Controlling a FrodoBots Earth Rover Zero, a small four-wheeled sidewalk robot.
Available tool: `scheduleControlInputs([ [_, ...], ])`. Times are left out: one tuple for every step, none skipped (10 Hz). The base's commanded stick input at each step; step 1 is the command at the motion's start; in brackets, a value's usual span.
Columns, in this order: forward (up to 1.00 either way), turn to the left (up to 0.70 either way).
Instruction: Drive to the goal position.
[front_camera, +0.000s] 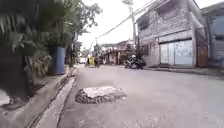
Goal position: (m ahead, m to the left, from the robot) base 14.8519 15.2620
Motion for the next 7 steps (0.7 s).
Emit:
scheduleControlInputs([
  [0.0,0.45],
  [0.0,0.45],
  [0.0,0.45],
  [0.0,0.45],
  [0.0,0.0],
  [0.0,0.0],
  [0.0,0.0],
])
